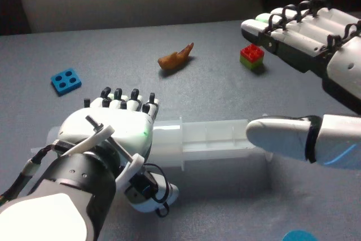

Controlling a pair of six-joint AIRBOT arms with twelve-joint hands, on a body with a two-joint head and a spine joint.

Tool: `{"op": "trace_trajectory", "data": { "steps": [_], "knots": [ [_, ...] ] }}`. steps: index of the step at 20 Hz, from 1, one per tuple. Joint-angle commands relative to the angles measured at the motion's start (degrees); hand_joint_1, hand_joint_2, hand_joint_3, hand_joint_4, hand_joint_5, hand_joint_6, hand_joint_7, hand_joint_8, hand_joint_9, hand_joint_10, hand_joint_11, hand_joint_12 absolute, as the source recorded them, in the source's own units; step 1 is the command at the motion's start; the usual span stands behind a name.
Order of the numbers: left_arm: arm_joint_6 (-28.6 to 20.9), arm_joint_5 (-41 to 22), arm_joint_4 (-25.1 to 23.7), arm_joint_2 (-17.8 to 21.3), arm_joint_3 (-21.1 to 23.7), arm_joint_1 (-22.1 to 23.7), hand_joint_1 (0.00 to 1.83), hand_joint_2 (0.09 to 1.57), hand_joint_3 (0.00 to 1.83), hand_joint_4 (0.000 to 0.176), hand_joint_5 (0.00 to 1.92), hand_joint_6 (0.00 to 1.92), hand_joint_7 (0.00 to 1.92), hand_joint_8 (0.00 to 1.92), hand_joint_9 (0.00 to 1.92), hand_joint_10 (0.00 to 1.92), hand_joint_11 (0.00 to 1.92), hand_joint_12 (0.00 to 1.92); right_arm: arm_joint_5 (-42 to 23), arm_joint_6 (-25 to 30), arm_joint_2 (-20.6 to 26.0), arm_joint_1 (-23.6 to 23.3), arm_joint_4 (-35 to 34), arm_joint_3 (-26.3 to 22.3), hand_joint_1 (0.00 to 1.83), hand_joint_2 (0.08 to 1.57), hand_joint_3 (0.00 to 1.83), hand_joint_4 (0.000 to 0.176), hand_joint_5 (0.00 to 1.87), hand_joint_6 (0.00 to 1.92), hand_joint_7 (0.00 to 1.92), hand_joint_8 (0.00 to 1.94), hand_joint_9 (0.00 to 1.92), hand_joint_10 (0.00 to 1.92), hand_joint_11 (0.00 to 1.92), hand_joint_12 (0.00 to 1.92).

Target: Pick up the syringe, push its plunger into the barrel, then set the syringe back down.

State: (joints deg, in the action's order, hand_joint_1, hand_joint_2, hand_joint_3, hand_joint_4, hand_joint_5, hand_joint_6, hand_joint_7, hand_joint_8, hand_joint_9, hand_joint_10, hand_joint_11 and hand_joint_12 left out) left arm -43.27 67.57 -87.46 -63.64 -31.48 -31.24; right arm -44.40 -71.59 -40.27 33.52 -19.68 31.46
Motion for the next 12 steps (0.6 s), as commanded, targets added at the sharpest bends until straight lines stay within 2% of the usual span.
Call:
{"op": "trace_trajectory", "data": {
  "steps": [1,6,9,12],
  "knots": [
    [0.08,1.76,-5.99,-0.31,-0.83,-0.18,0.68,1.0,0.0,0.0,0.0,0.0,0.0,0.0,0.0,0.0,0.01,0.0,-7.58,0.51,-0.18,-0.1,1.81,-0.2,0.0,1.01,0.0,0.0,0.08,0.0,0.07,0.0,0.08,0.0,0.0,0.45],
    [-0.11,-0.04,-7.34,-1.32,-3.55,-1.33,0.6,1.02,0.01,0.0,0.0,0.0,0.0,0.0,0.0,0.0,0.0,0.0,-13.78,0.37,-1.49,2.58,5.25,-0.21,0.0,1.02,0.0,0.0,0.12,0.01,0.11,0.01,0.12,0.01,0.0,0.57],
    [-0.11,-0.05,-7.62,-1.53,-4.28,-1.92,0.56,1.03,0.01,0.0,0.0,0.0,0.0,0.0,0.0,0.0,0.0,0.0,-13.96,0.3,-2.17,2.7,5.31,-0.21,0.0,1.02,0.0,0.0,0.11,0.0,0.11,0.0,0.11,0.0,0.0,0.48],
    [-0.11,-0.86,-7.62,-2.57,-5.69,-2.35,0.62,1.01,0.0,0.0,0.0,0.0,0.0,0.0,0.0,0.0,0.0,0.0,-14.47,0.4,-2.49,3.01,5.31,-0.22,0.0,1.02,0.0,0.0,0.11,0.0,0.11,0.0,0.12,0.0,0.0,0.51]
  ]
}}
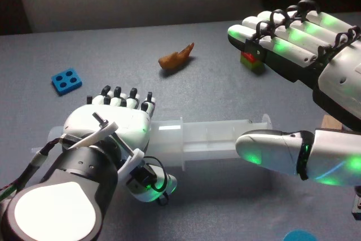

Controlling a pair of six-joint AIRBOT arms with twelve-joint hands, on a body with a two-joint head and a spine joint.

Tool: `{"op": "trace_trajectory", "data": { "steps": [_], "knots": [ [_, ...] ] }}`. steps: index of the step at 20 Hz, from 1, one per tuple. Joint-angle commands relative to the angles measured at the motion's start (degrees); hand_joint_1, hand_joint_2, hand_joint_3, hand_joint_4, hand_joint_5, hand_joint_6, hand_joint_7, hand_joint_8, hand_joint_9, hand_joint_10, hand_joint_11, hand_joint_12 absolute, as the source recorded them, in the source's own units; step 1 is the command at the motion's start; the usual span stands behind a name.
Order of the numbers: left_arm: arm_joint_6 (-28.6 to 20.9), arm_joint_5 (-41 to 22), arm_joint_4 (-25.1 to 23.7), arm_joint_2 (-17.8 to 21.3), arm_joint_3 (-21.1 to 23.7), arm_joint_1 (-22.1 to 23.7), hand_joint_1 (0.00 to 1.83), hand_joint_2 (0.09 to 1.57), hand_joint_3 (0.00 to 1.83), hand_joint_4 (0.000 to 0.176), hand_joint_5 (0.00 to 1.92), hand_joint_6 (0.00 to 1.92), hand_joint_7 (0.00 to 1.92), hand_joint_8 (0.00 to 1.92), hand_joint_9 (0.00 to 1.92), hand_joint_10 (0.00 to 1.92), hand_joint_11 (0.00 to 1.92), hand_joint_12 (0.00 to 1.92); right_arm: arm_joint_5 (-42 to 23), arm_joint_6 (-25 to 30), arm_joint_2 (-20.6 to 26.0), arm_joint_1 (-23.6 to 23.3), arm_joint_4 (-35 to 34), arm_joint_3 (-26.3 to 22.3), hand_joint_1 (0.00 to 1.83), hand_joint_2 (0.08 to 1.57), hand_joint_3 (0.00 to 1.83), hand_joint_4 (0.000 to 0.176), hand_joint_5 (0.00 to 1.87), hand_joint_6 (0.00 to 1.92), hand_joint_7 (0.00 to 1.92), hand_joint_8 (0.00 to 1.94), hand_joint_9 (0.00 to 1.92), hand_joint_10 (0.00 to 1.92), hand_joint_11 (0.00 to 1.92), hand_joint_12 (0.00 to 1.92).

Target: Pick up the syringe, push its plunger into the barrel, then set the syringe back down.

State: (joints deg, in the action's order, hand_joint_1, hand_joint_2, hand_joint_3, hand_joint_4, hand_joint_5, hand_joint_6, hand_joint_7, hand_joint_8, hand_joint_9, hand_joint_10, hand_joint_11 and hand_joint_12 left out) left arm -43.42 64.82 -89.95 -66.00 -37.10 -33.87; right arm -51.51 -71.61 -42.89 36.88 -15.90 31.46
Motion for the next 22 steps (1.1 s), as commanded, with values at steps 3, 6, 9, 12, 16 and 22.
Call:
{"op": "trace_trajectory", "data": {
  "steps": [3,6,9,12,16,22],
  "knots": [
    [0.05,1.26,-5.64,-0.98,-1.52,-0.28,0.64,1.01,0.0,0.0,0.0,0.0,0.0,0.0,0.0,0.0,0.01,0.0,-7.82,0.44,-0.01,0.08,1.54,-0.21,0.0,1.02,0.0,0.0,0.11,0.0,0.11,0.0,0.11,0.0,0.0,0.5],
    [0.05,-0.06,-6.34,-1.69,-3.09,-0.78,0.63,1.01,0.0,0.0,0.0,0.0,0.0,0.0,0.0,0.0,0.01,0.0,-8.1,0.51,-0.01,0.1,1.54,-0.2,0.0,1.03,0.0,0.0,0.1,0.0,0.1,0.0,0.1,0.0,0.0,0.44],
    [0.05,-0.98,-6.74,-2.38,-4.7,-1.35,0.67,1.0,0.0,0.0,0.0,0.0,0.0,0.0,0.0,0.0,0.0,0.0,-8.14,0.52,-0.06,0.18,1.54,-0.21,0.0,1.03,0.0,0.0,0.09,0.0,0.09,0.0,0.09,0.0,0.0,0.44],
    [0.05,-1.71,-6.76,-3.01,-6.25,-1.67,0.66,1.01,0.0,0.0,0.0,0.0,0.0,0.0,0.0,0.0,0.0,0.0,-8.21,0.52,-0.1,0.28,1.54,-0.21,0.0,1.03,0.0,0.0,0.09,0.0,0.09,0.0,0.08,0.0,0.0,0.42],
    [0.04,-3.33,-7.55,-4.14,-8.79,-2.19,0.62,1.01,0.0,0.0,0.0,0.0,0.0,0.0,0.0,0.0,0.01,0.0,-8.36,0.52,-0.23,0.4,1.54,-0.21,0.0,1.03,0.0,0.0,0.11,0.0,0.11,0.0,0.11,0.01,0.0,0.5],
    [-0.77,-4.81,-8.31,-5.19,-11.12,-3.01,0.64,1.01,0.0,0.0,0.0,0.0,0.0,0.0,0.0,0.0,0.0,0.0,-8.75,0.52,-0.27,0.49,1.54,-0.2,0.0,1.04,0.0,0.0,0.08,0.0,0.08,0.0,0.08,0.0,0.0,0.46]
  ]
}}
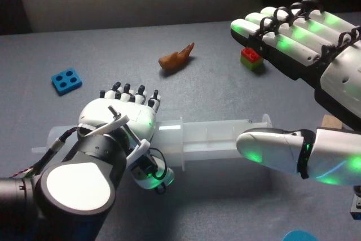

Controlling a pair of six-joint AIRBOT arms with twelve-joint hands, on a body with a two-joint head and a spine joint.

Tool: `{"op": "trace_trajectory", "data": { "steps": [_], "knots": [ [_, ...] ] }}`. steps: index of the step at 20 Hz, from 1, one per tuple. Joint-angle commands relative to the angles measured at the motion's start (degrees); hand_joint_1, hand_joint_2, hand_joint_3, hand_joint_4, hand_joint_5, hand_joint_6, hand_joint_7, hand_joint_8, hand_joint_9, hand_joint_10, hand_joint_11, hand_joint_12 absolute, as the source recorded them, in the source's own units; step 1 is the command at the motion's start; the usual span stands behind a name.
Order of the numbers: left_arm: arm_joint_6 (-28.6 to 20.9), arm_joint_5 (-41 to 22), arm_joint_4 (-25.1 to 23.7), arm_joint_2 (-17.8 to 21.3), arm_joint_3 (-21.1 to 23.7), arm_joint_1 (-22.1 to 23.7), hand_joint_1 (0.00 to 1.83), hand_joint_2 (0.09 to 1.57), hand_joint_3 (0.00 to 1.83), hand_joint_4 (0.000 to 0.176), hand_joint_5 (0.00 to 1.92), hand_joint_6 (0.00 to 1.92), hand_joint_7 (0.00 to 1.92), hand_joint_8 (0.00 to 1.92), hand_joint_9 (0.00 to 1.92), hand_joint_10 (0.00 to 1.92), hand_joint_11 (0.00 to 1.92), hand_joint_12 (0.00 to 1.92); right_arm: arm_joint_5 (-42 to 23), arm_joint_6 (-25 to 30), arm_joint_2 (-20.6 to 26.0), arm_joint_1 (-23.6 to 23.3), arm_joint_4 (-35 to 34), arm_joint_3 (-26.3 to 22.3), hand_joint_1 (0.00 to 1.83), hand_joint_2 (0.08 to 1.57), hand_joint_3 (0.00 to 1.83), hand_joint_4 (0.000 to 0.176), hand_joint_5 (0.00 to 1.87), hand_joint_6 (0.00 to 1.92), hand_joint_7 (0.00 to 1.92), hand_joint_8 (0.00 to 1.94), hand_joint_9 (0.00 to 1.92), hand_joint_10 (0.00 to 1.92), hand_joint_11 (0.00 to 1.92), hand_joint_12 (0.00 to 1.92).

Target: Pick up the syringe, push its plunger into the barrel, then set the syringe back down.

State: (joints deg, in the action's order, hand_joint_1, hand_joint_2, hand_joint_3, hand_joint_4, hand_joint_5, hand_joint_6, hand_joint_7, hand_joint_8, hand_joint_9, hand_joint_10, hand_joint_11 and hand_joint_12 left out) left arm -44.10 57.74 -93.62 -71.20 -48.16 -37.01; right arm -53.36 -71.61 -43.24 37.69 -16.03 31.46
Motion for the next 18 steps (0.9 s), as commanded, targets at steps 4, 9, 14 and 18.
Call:
{"op": "trace_trajectory", "data": {
  "steps": [4,9,14,18],
  "knots": [
    [-1.48,2.27,-5.3,-0.08,-0.34,-0.35,0.68,1.0,0.0,0.0,0.0,0.0,0.0,0.0,0.0,0.0,0.0,0.0,-7.09,0.56,0.01,-0.28,1.67,-0.2,0.0,1.03,0.0,0.0,0.1,0.01,0.1,0.01,0.09,0.01,0.0,0.47],
    [-1.48,2.27,-5.3,-0.09,-0.28,-0.48,0.65,1.01,0.0,0.0,0.0,0.0,0.0,0.0,0.0,0.0,0.03,0.01,-7.35,0.55,-0.08,-0.11,1.67,-0.2,0.0,1.04,0.0,0.0,0.1,0.01,0.09,0.0,0.09,0.0,0.0,0.45],
    [-1.49,2.27,-5.72,-0.66,-0.9,-0.74,0.63,1.09,0.0,0.0,0.06,0.0,0.08,0.0,0.1,0.0,0.01,0.27,-7.52,0.54,-0.17,-0.04,1.67,-0.2,0.0,1.04,0.0,0.0,0.07,0.0,0.08,0.0,0.07,0.01,0.0,0.33],
    [-1.49,1.85,-6.1,-1.41,-1.83,-1.13,0.89,1.1,0.0,0.0,0.33,0.01,0.36,0.01,0.38,0.01,0.03,0.87,-7.65,0.51,-0.32,0.07,1.67,-0.2,0.0,1.05,0.0,0.0,0.08,0.0,0.07,0.0,0.06,0.0,0.0,0.29]
  ]
}}
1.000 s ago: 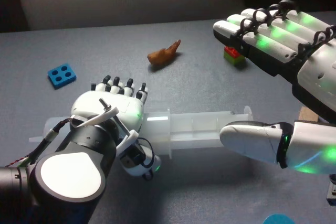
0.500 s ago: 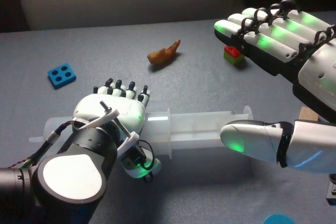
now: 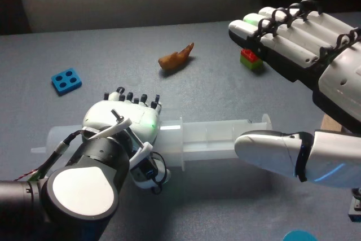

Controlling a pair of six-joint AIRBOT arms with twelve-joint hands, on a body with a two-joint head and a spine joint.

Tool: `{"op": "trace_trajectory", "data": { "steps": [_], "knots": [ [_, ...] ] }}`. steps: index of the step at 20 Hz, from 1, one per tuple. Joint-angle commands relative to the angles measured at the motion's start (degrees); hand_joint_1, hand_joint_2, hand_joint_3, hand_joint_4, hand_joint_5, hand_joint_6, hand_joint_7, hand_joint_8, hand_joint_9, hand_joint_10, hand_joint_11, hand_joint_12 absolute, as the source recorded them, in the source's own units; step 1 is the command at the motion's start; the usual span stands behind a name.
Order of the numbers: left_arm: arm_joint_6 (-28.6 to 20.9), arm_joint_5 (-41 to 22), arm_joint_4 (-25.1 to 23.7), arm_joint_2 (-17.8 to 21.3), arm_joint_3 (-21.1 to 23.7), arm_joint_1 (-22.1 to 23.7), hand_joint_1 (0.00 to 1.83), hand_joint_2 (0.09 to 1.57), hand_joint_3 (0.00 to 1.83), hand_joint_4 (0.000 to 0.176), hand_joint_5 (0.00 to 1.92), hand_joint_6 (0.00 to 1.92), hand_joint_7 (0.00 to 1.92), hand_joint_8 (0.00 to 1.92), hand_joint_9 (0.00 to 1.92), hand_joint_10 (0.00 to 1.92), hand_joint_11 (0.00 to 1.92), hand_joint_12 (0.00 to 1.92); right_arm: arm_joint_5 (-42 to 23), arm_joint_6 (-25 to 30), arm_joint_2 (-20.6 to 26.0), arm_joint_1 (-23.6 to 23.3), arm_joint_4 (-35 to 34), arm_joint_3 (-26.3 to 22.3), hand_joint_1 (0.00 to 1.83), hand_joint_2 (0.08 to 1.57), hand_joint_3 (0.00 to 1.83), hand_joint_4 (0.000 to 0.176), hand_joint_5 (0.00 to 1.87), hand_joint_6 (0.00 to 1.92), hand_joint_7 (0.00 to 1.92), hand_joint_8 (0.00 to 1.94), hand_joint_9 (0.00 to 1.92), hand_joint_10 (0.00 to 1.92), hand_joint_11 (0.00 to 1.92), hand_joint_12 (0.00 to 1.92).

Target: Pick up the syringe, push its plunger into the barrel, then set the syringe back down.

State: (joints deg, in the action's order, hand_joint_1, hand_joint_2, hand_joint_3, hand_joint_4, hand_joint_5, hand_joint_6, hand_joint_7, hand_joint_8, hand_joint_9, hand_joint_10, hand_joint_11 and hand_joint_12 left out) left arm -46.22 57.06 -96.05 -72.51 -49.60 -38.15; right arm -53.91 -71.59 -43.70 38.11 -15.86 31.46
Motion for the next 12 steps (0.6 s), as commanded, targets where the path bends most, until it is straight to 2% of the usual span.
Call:
{"op": "trace_trajectory", "data": {
  "steps": [1,2,3,4,5,6,7,10,11,12],
  "knots": [
    [0.63,2.33,-3.95,-0.19,-0.55,-0.04,0.95,1.13,0.0,0.0,0.44,0.02,0.5,0.01,0.52,0.03,0.15,0.92,-7.11,0.48,0.13,-0.33,1.49,-0.2,0.0,1.05,0.0,0.0,0.08,0.0,0.08,0.01,0.06,0.01,0.0,0.3],
    [0.63,2.26,-4.0,-0.22,-0.64,-0.13,1.06,1.14,0.0,0.0,0.57,0.02,0.67,0.02,0.71,0.05,0.3,0.94,-7.12,0.48,0.11,-0.3,1.49,-0.2,0.0,1.04,0.0,0.0,0.07,0.0,0.08,0.0,0.07,0.0,0.0,0.32],
    [0.63,2.26,-4.0,-0.23,-0.69,-0.17,1.14,1.13,0.0,0.0,0.68,0.03,0.78,0.02,0.81,0.04,0.42,0.92,-7.16,0.48,0.1,-0.29,1.49,-0.19,0.0,1.03,0.0,0.0,0.07,0.0,0.09,0.0,0.07,0.0,0.0,0.35],
    [0.63,2.26,-4.0,-0.23,-0.71,-0.2,1.12,1.22,0.0,0.0,0.76,1.02,0.88,0.01,0.89,0.03,0.52,0.89,-7.2,0.47,0.09,-0.29,1.49,-0.19,0.0,1.04,0.0,0.0,0.06,0.0,0.07,0.0,0.06,0.0,0.0,0.31],
    [0.63,2.26,-4.0,-0.26,-0.76,-0.29,1.31,1.19,0.0,0.0,0.73,1.2,0.89,0.85,0.86,1.07,0.61,0.96,-7.27,0.47,0.07,-0.27,1.49,-0.19,0.0,1.04,0.0,0.0,0.06,0.0,0.07,0.0,0.06,0.0,0.0,0.31],
    [0.14,2.23,-4.09,-0.27,-0.82,-0.44,1.34,1.19,0.0,0.0,0.71,1.23,0.84,1.13,0.83,1.34,0.66,1.03,-7.28,0.46,0.06,-0.26,1.49,-0.19,0.0,1.04,0.0,0.0,0.07,0.0,0.09,0.01,0.08,0.01,0.0,0.34],
    [-0.76,2.22,-4.5,-0.26,-0.83,-0.66,1.35,1.18,0.0,0.0,0.75,1.17,0.84,1.18,0.83,1.38,0.68,1.09,-7.28,0.43,0.04,-0.25,1.49,-0.19,0.0,1.04,0.0,0.0,0.06,0.0,0.07,0.0,0.06,0.0,0.0,0.3],
    [-1.45,2.14,-4.77,-0.26,-0.58,-0.92,1.36,1.16,0.0,0.0,0.89,0.99,0.85,1.2,0.83,1.37,0.73,1.23,-7.49,0.4,-0.04,-0.14,1.49,-0.19,0.0,1.04,0.0,0.0,0.06,0.0,0.08,0.0,0.07,0.0,0.0,0.31],
    [-1.45,1.81,-5.05,-0.23,-0.47,-0.92,1.46,1.15,0.0,0.0,0.93,0.93,0.85,1.16,0.85,1.26,0.7,1.57,-7.85,0.41,-0.1,-0.06,1.49,-0.19,0.0,1.04,0.0,0.0,0.07,0.0,0.09,0.0,0.08,0.0,0.0,0.35],
    [-1.45,1.21,-5.48,-0.16,-0.37,-0.87,1.48,1.14,0.0,0.0,0.96,0.91,0.85,1.12,0.87,1.21,0.71,1.63,-8.28,0.41,-0.17,0.07,1.49,-0.19,0.0,1.04,0.0,0.0,0.08,0.0,0.1,0.0,0.09,0.01,0.0,0.39]
  ]
}}
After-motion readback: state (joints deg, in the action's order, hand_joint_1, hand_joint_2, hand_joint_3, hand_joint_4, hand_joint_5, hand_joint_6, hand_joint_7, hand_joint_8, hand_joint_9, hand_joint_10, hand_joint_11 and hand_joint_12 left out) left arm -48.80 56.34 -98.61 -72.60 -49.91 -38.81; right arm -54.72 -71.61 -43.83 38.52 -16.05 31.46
